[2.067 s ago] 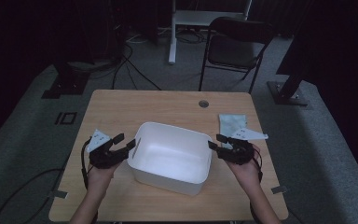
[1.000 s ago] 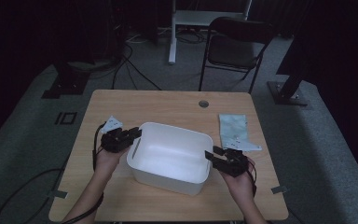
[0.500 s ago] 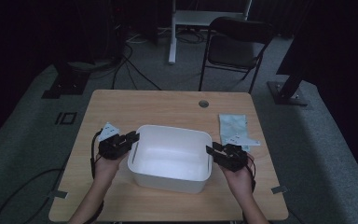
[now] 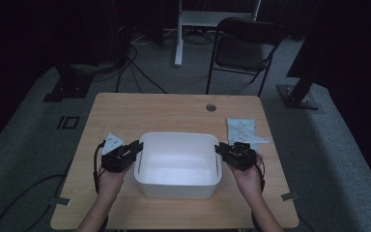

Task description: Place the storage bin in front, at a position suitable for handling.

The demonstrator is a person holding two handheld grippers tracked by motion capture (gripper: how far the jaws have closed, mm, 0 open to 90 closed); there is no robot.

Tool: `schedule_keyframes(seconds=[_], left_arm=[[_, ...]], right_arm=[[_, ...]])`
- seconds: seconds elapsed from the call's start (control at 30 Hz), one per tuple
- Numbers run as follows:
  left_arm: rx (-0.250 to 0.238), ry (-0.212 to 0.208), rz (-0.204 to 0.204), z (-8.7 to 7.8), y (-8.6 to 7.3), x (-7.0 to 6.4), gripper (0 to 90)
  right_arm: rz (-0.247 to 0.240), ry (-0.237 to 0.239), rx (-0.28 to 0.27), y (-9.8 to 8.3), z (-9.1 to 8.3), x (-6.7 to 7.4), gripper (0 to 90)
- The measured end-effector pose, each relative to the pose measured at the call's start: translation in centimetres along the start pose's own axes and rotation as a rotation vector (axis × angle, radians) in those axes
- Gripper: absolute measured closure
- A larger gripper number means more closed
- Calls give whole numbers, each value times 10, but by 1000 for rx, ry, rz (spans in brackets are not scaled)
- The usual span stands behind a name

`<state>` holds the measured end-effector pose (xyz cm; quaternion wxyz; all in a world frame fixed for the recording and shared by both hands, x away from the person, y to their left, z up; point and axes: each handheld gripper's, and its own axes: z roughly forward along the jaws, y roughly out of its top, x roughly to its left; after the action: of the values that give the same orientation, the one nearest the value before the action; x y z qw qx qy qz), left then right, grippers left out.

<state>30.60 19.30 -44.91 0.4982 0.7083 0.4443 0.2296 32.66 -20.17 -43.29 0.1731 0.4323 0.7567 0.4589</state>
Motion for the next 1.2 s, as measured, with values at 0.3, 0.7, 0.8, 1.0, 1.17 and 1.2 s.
schedule_keyframes(seconds=[0.3, 0.7, 0.8, 1.0, 1.17, 1.2], left_arm=[[-4, 36, -1, -8, -5, -11, 759], [9, 69, -12, -19, -10, -27, 746], [-1, 58, -8, -20, -11, -26, 741], [-35, -23, -17, -14, -6, -10, 579], [-50, -83, -3, -4, 3, 6, 535], [-42, -96, 2, -2, 5, 9, 534]], right_arm=[[-9, -11, 5, 4, 5, -2, 745], [-27, -13, 31, 11, 14, -7, 762], [-25, -12, 35, 12, 16, -7, 762], [-23, 0, 27, 13, 12, -6, 628], [-4, -2, 7, 9, -1, -1, 581], [6, 0, 6, 7, -5, 0, 573]])
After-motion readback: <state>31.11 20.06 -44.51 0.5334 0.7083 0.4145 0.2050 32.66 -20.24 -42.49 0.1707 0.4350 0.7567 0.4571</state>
